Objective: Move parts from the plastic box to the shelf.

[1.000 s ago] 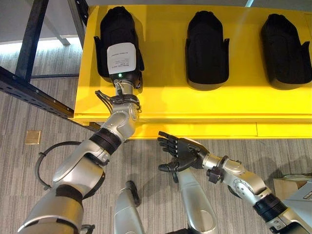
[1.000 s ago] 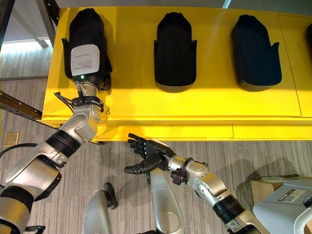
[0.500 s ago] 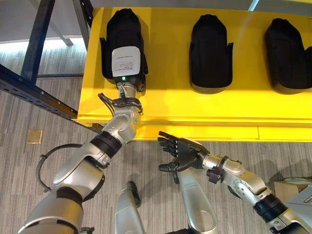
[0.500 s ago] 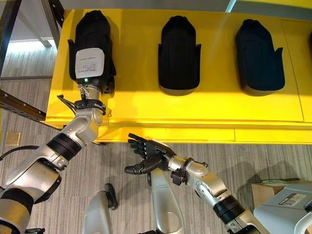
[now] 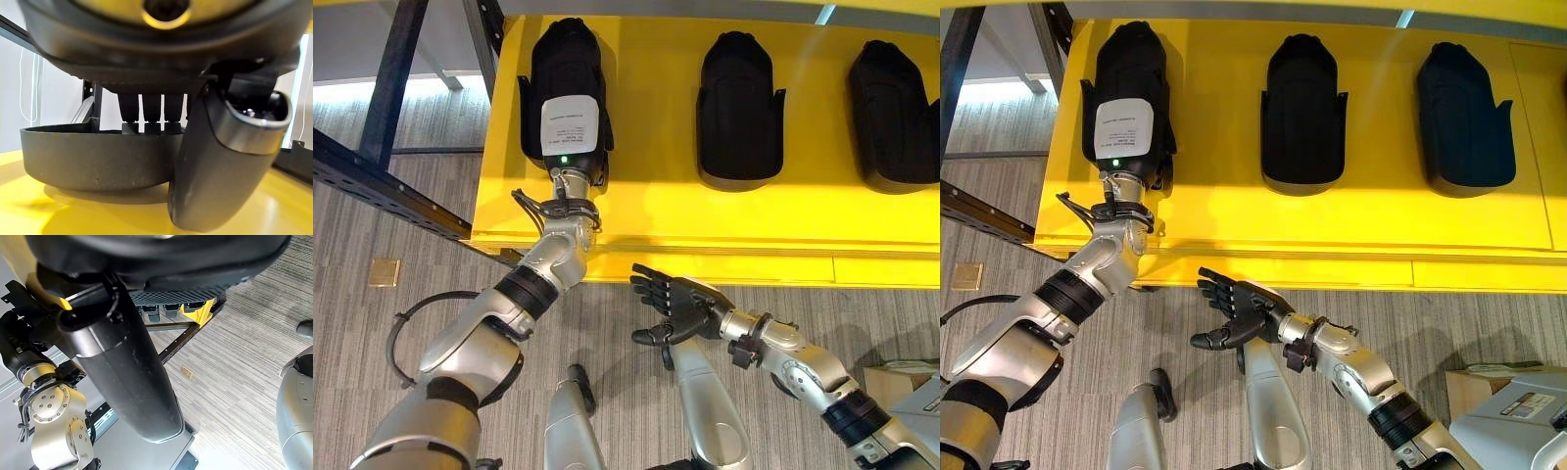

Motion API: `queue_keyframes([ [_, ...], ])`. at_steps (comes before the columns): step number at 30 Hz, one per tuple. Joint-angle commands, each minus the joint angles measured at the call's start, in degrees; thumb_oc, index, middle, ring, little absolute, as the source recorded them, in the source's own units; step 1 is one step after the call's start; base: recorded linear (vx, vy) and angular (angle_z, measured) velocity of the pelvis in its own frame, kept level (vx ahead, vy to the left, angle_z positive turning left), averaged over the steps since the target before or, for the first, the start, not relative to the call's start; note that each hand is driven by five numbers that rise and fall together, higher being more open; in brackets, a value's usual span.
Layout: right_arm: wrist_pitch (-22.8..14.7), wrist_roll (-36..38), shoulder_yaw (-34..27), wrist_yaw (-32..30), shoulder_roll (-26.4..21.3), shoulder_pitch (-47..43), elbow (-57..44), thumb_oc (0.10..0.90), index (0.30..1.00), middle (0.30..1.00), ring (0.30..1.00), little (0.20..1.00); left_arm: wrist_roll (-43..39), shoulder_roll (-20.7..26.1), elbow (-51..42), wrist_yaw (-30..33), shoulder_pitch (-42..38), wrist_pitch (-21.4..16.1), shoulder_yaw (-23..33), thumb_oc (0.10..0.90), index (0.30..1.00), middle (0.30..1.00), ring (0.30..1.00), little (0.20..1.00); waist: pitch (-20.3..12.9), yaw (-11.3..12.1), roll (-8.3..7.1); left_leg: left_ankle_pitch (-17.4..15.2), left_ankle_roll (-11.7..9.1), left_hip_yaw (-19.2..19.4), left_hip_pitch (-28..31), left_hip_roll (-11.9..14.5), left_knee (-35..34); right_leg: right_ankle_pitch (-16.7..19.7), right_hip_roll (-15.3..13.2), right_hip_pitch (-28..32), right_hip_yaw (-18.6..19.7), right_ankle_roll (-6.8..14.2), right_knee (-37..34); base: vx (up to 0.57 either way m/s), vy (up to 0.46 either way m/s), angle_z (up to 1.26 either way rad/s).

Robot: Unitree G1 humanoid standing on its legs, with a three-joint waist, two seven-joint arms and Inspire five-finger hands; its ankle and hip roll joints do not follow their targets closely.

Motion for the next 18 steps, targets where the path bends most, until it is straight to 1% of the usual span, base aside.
queue_keyframes([
  [1, -4.39, 1.3, -2.1, 1.4, 4.6, -0.62, -5.39, 0.9, 1.0, 1.0, 1.0, 1.0, 3.25, 2.38, -3.09, 0.76, 1.86, -0.78, 1.61, 0.4, 0.3, 0.3, 0.3, 0.3, -1.82, -0.1, -0.17, 1.98, 5.25, 1.09, -0.87, -0.85, -1.29, -4.92, -2.59, 5.82, 2.22, 0.9, 0.61, 0.0, 0.0, 0.0],
  [2, -4.19, 1.26, -2.07, 1.16, 4.55, -0.63, -5.53, 0.9, 1.0, 1.0, 1.0, 1.0, 3.04, 2.57, -3.22, 0.92, 1.87, -0.93, 1.52, 0.547, 0.506, 0.506, 0.506, 0.506, -1.84, -0.08, -0.15, 2.01, 5.24, 1.15, -0.72, -0.91, -1.42, -4.84, -2.56, 6.0, 2.21, 0.88, 0.4, 0.0, 0.0, 0.0],
  [3, -4.26, 1.34, -2.07, 1.22, 4.54, -0.64, -5.42, 0.9, 1.0, 1.0, 1.0, 1.0, 3.1, 2.53, -3.34, 0.85, 1.9, -0.74, 1.54, 0.68, 0.693, 0.693, 0.693, 0.693, -1.84, -0.08, -0.15, 1.99, 5.28, 1.18, -0.68, -0.92, -1.43, -4.84, -2.55, 6.02, 2.2, 0.87, 0.38, 0.0, 0.0, 0.0],
  [4, -4.39, 1.31, -2.05, 1.23, 4.58, -0.64, -5.31, 0.9, 1.0, 1.0, 1.0, 1.0, 3.14, 2.47, -3.4, 0.75, 1.9, -0.52, 1.55, 0.9, 1.0, 1.0, 1.0, 1.0, -1.85, -0.09, -0.15, 1.99, 5.3, 1.2, -0.68, -0.92, -1.43, -4.84, -2.53, 5.95, 2.19, 0.86, 0.44, 0.0, 0.0, 0.0],
  [12, -4.14, 0.82, -2.22, 0.88, 4.74, -0.36, -5.78, 0.9, 1.0, 1.0, 1.0, 1.0, 2.89, 2.38, -4.49, 0.38, 2.56, -0.49, 1.95, 0.9, 1.0, 1.0, 1.0, 1.0, -1.68, 0.04, -0.07, 1.92, 5.42, 1.21, -0.83, -1.0, -1.27, -5.08, -2.51, 5.79, 1.97, 0.73, 0.91, 0.0, 0.0, 0.0],
  [14, -4.29, 0.95, -2.08, 0.71, 4.61, -0.32, -5.9, 0.9, 1.0, 1.0, 1.0, 1.0, 3.12, 2.32, -5.03, 1.31, 3.0, -0.97, 2.15, 0.9, 1.0, 1.0, 1.0, 1.0, -1.71, 0.17, -0.1, 2.01, 5.42, 1.17, -0.72, -0.96, -1.53, -5.12, -2.57, 5.96, 1.9, 0.72, 0.71, 0.0, 0.0, 0.0],
  [16, -4.59, 0.83, -2.17, 0.81, 4.66, -0.25, -5.64, 0.9, 1.0, 1.0, 1.0, 1.0, 3.45, 2.2, -5.61, 0.55, 3.06, -0.25, 2.29, 0.9, 1.0, 1.0, 1.0, 1.0, -1.74, 0.23, -0.09, 2.05, 5.4, 1.16, -0.63, -0.98, -1.72, -5.15, -2.62, 6.17, 1.86, 0.71, 0.5, 0.01, -0.016, 0.0],
  [17, -4.73, 1.11, -2.22, 0.51, 4.76, -0.23, -5.73, 0.9, 1.0, 1.0, 1.0, 1.0, 3.79, 2.02, -6.49, 1.07, 3.5, -0.59, 2.4, 0.9, 1.0, 1.0, 1.0, 1.0, -1.75, 0.36, -0.14, 2.07, 5.42, 1.16, -0.59, -0.98, -1.72, -5.13, -2.61, 6.27, 1.74, 0.68, 0.45, 0.02, -0.039, 0.0],
  [18, -4.62, 0.8, -2.3, 0.44, 4.99, -0.07, -5.81, 0.9, 1.0, 1.0, 1.0, 1.0, 5.42, 1.74, -7.35, -0.8, 3.96, 0.85, 2.46, 0.9, 1.0, 1.0, 1.0, 1.0, -1.8, 0.41, -0.09, 2.04, 5.42, 1.19, -0.39, -1.0, -1.93, -5.15, -2.64, 6.46, 1.68, 0.79, 0.32, 0.03, -0.037, 0.02],
])
